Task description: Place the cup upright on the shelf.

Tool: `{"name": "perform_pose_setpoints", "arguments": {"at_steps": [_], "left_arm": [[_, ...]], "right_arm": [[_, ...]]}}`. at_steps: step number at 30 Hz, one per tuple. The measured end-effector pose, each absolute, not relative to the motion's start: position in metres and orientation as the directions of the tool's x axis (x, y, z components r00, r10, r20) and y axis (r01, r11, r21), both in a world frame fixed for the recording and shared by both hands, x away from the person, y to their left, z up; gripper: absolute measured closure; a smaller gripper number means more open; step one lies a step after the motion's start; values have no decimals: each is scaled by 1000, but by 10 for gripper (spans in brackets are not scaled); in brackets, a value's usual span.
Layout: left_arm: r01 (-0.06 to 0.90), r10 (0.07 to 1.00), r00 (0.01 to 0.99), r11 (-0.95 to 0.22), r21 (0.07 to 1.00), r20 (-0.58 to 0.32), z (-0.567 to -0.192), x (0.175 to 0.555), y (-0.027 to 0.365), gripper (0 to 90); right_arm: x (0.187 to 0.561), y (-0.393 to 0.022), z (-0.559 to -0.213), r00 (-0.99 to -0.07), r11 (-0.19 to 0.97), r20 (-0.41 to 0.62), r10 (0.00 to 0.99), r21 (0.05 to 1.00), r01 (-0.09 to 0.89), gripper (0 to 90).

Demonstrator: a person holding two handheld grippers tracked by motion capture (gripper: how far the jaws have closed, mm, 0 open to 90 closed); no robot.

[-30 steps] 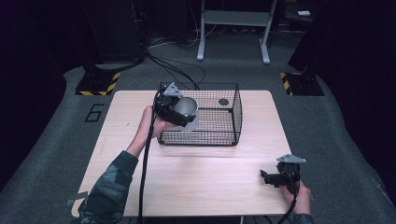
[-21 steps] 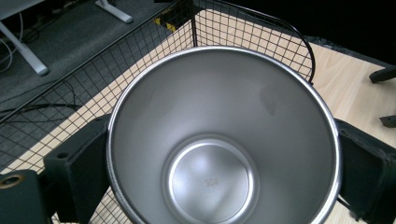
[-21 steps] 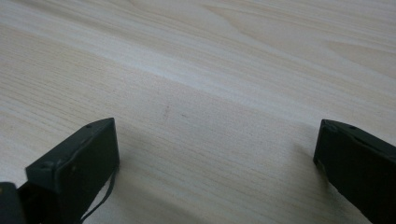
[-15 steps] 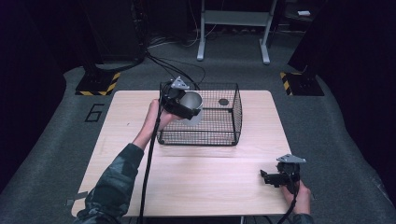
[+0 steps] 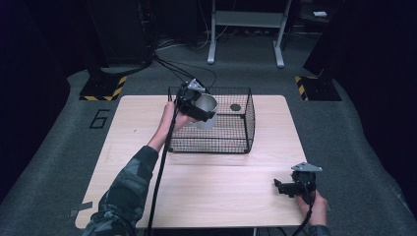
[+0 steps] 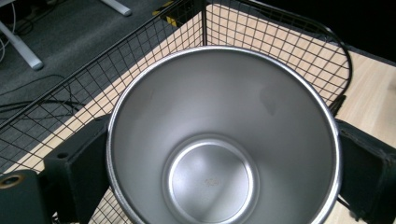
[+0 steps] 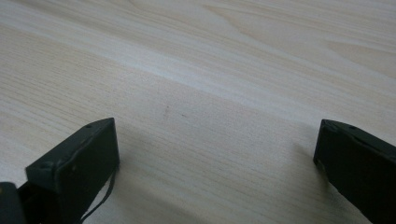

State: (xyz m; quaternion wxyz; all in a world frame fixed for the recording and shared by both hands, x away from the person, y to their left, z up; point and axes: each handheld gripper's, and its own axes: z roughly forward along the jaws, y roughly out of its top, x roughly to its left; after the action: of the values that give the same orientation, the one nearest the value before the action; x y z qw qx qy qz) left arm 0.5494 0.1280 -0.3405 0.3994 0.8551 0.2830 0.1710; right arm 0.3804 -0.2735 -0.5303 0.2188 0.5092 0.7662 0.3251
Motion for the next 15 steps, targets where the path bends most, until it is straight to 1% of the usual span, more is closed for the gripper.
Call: {"name": "perform_pose_setpoints", "arguments": {"at_steps": [3,4,15], "left_arm": [[353,621,781,-529,771,68,-345,555,126,62],[355,623,780,-527,772,67,-346,556,125,62],[380,630,774,-536,754,58,-363,571,117,62]], "right_arm": [[380,-273,-530,-385,270,-4,923,721,638,0],[380,-273,-530,-379,255,9,925,724,641,0],[380,-274,-530,-386,270,-4,923,721,638,0]]}}
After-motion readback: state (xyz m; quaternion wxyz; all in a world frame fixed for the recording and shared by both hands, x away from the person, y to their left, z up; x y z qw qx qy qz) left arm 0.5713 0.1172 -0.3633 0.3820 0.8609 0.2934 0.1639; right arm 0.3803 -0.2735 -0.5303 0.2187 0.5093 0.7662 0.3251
